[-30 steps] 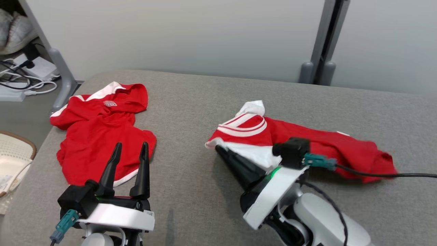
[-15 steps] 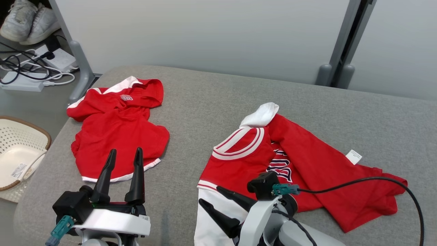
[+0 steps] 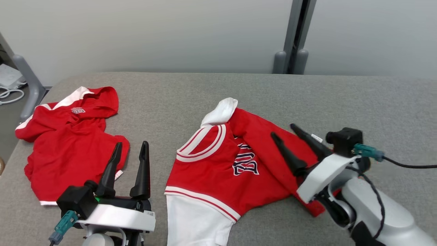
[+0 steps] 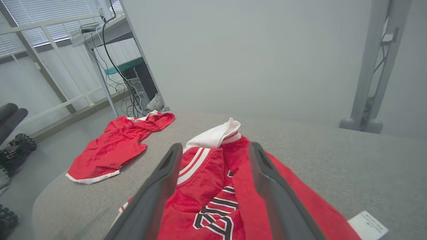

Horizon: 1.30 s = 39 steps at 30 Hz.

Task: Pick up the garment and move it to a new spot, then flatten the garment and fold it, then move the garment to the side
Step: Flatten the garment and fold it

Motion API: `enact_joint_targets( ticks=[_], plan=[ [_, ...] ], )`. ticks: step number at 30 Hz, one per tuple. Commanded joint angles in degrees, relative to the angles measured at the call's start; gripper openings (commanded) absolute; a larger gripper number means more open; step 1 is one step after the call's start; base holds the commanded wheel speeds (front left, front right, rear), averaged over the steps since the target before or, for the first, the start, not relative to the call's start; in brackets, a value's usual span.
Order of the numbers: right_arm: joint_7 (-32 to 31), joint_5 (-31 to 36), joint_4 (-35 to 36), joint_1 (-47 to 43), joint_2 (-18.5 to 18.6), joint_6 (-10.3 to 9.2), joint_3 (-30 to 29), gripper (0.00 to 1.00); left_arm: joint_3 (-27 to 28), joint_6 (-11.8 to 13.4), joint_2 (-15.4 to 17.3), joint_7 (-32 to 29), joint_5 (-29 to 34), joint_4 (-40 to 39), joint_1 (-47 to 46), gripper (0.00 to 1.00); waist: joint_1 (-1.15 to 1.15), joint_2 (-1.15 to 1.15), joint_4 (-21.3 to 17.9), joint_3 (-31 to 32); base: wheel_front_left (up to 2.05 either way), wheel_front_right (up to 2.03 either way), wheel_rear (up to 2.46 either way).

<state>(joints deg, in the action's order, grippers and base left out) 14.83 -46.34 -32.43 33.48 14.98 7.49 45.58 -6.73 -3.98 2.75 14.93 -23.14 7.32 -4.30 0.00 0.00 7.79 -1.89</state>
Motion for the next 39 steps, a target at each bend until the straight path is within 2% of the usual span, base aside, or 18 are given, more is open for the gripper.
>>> enact_joint_targets(
  ticks=[1,4,8,13,20,33,39],
  plan=[
    [0.49,0.93,-0.11,-1.16,0.72,0.00,-1.40,1.00,-0.14,0.14,0.25,0.18,-0.20,-0.21,-0.95,1.00,0.00,0.00,-1.13,-0.41,0.00,0.00,0.00],
    [0.54,5.44,0.80,-2.90,1.98,0.00,-8.54,1.00,-0.76,0.40,0.25,0.18,-0.44,-0.36,-1.06,1.00,0.00,0.00,-2.17,-0.79,0.00,0.00,0.00],
    [0.44,9.90,2.88,-8.29,0.62,0.00,-20.15,1.00,-1.53,0.30,0.26,0.18,-0.25,-0.07,-0.93,1.00,0.00,0.00,-2.98,-0.95,0.00,0.00,0.00],
    [0.46,15.48,5.00,-13.32,-1.83,0.00,-27.23,1.00,-2.10,0.23,0.24,0.18,-0.02,0.21,-0.73,1.00,0.00,0.00,-3.67,-1.37,0.00,0.00,0.00],
    [-0.96,18.79,1.23,-12.38,-1.99,0.00,-29.38,1.00,-2.91,-0.27,0.24,0.17,0.19,0.35,-2.10,1.00,0.00,0.00,-2.89,-3.05,0.00,0.00,0.00],
    [-3.58,16.44,-9.46,-6.10,1.08,0.00,-29.07,1.00,-3.70,-0.87,0.24,0.18,1.05,1.35,-4.77,1.00,0.00,0.00,1.72,-8.41,0.00,0.00,0.00],
    [-4.44,15.30,-13.18,-4.62,1.50,0.00,-27.07,1.00,-3.81,-1.17,0.23,0.18,0.49,1.51,-5.62,1.00,0.00,0.00,3.00,-9.66,0.00,0.00,0.00]
  ],
)
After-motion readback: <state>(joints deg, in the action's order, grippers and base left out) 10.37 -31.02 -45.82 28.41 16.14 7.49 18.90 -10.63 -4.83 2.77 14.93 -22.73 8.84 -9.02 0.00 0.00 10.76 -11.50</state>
